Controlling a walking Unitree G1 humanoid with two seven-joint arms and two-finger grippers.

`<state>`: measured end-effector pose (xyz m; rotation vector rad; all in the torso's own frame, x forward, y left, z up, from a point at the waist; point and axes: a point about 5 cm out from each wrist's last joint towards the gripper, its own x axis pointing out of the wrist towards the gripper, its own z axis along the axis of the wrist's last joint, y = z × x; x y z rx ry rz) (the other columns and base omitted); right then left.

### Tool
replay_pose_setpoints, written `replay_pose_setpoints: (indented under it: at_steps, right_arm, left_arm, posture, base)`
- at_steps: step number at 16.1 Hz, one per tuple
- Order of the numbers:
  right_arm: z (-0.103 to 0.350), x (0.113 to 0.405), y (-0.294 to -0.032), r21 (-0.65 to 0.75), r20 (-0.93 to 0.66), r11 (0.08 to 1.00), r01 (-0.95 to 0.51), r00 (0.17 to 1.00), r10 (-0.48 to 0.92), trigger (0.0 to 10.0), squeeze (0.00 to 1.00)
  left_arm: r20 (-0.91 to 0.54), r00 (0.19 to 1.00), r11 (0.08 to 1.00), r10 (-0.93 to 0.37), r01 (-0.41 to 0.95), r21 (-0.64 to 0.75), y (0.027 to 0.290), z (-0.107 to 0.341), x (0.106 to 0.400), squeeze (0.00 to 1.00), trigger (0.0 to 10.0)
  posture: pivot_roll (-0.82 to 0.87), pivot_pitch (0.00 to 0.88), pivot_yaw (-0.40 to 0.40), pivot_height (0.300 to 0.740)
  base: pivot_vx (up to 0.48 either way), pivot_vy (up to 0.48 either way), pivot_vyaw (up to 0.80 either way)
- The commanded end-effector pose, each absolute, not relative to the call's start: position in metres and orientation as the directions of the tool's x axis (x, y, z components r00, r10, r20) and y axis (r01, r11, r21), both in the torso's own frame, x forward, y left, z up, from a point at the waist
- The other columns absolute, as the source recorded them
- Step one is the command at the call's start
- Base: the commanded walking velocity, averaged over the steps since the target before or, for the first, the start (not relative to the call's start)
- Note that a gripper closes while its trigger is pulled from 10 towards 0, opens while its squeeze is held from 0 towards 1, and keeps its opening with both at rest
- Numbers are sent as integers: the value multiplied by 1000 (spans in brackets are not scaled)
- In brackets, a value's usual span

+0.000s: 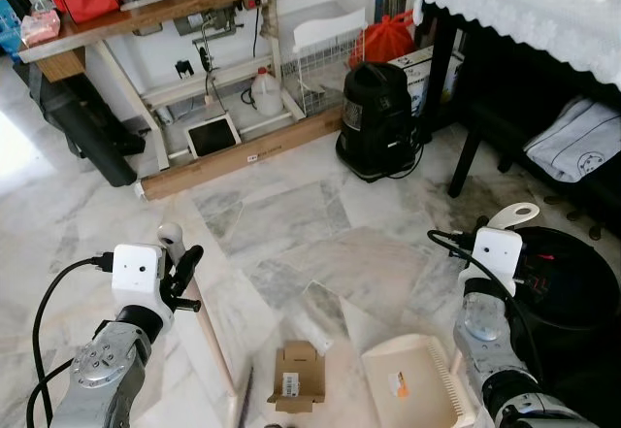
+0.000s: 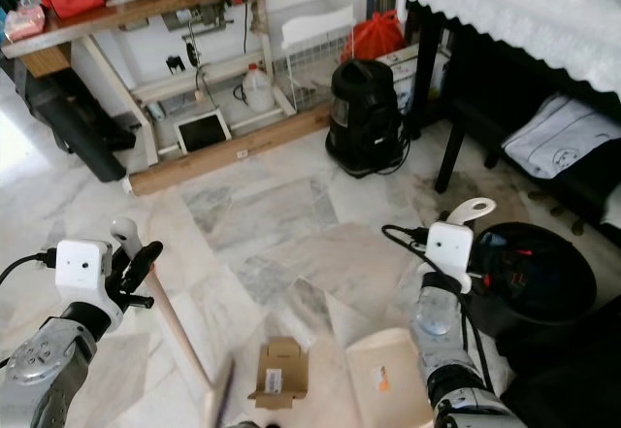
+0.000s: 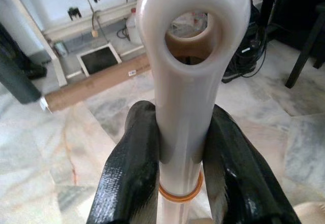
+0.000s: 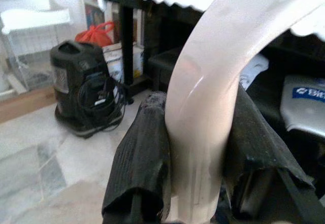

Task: Sweep floor

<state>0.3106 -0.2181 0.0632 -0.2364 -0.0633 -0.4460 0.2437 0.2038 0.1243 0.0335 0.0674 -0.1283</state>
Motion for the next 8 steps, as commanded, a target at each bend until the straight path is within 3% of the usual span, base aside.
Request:
replay_pose_setpoints:
  at_steps: [1,8]
  right_arm:
    - [57,306,-211,-223,107,883,412,911,-398,10000,0]
    - [46,297,-207,-242,81,884,399,916,-392,10000,0]
  left_arm:
    - [-53,994,995,-101,101,-3,210,133,246,0,10000]
    - [-85,988,990,-132,126,-65,209,134,253,0,10000]
  posture:
    - [221,153,137,740]
    - [222,171,146,740]
  base:
    - [0,0,0]
    - [0,0,0]
